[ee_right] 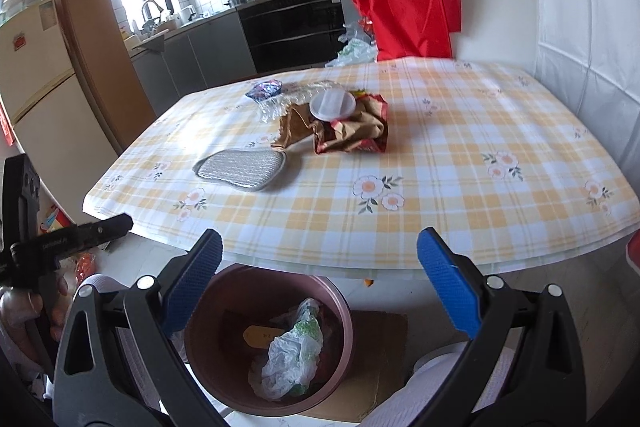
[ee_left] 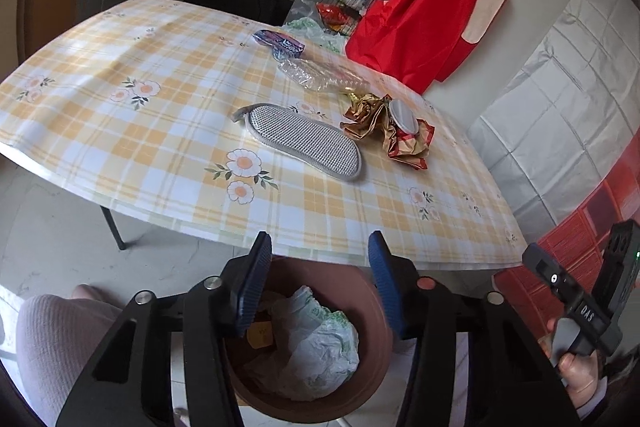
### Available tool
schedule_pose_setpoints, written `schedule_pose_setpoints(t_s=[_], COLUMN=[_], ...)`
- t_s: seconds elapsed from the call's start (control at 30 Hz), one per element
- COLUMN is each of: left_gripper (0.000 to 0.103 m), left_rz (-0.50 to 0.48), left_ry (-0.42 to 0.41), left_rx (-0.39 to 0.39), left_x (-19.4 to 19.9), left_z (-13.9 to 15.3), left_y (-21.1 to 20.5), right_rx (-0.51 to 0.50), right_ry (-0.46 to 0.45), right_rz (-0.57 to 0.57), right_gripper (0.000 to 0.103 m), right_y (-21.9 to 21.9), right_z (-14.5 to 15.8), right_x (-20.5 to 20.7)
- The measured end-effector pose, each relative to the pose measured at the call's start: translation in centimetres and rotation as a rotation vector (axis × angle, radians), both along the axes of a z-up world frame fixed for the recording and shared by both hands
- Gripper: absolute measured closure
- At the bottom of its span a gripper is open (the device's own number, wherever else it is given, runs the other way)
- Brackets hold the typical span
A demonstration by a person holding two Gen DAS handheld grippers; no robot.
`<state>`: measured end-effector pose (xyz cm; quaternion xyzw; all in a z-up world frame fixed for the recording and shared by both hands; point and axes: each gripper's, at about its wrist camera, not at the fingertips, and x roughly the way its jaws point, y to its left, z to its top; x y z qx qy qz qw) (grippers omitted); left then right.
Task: Collect trash
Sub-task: 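Grasp the grey oval mesh pad with the left gripper while the right gripper grasps the white plastic lid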
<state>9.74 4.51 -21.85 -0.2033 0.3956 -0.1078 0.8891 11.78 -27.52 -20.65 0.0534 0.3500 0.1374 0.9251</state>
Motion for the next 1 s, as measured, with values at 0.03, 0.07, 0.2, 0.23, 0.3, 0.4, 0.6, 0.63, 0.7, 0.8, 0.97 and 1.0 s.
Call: schedule_pose_setpoints(t_s=[0.03, 0.07, 0.2, 0.23, 0.3, 0.4, 0.6, 0.63, 0.7, 0.8, 0.97, 1.0], left_gripper=[0.055, 0.055, 0.055, 0.055, 0.055, 0.055, 0.055, 0.055, 0.055, 0.055, 0.055, 0.055], left_rz=[0.002, 0.006, 0.017, 0.019, 0.02, 0.025, 0.052, 0.059, 0.079, 0.105, 0.133, 0.139], left_ry=[0.005, 0.011, 0.035, 0.039, 0.051, 0.072, 0.116, 0.123, 0.143, 0.161, 0.178, 0.179], left_rx=[-0.006, -0.012, -0.044, -0.046, -0.05, -0.062, -0.105, -0.114, -0.137, -0.166, -0.161, -0.154], left_x=[0.6, 1.1, 3.8, 4.4, 5.8, 7.7, 11.3, 11.9, 12.9, 14.0, 15.4, 15.6], left_z=[-0.1, -0.2, -0.8, -1.0, -1.4, -2.1, -3.8, -4.1, -4.8, -5.7, -6.9, -7.0], left_y=[0.0, -0.1, -0.4, -0.5, -0.8, -1.3, -1.8, -1.9, -1.8, -1.5, -1.5, -1.5], right_rx=[0.004, 0.006, 0.015, 0.015, 0.015, 0.017, 0.02, 0.02, 0.019, 0.018, 0.009, 0.008], right_ry=[0.008, 0.012, 0.031, 0.034, 0.04, 0.05, 0.071, 0.075, 0.08, 0.088, 0.099, 0.1], right_rz=[-0.004, -0.006, -0.018, -0.019, -0.024, -0.031, -0.051, -0.055, -0.061, -0.067, -0.066, -0.065], right_gripper=[0.007, 0.007, 0.007, 0.007, 0.007, 0.007, 0.007, 0.007, 0.007, 0.007, 0.007, 0.007], right_y=[-0.2, -0.3, -0.9, -1.0, -1.2, -1.6, -2.5, -2.7, -2.8, -3.0, -2.9, -2.8], right_z=[-0.4, -0.6, -1.5, -1.7, -2.1, -2.6, -3.7, -3.9, -4.1, -4.5, -5.0, -5.1], right_x=[0.3, 0.5, 1.5, 1.6, 2.1, 2.9, 4.7, 5.0, 5.6, 6.5, 7.8, 8.0])
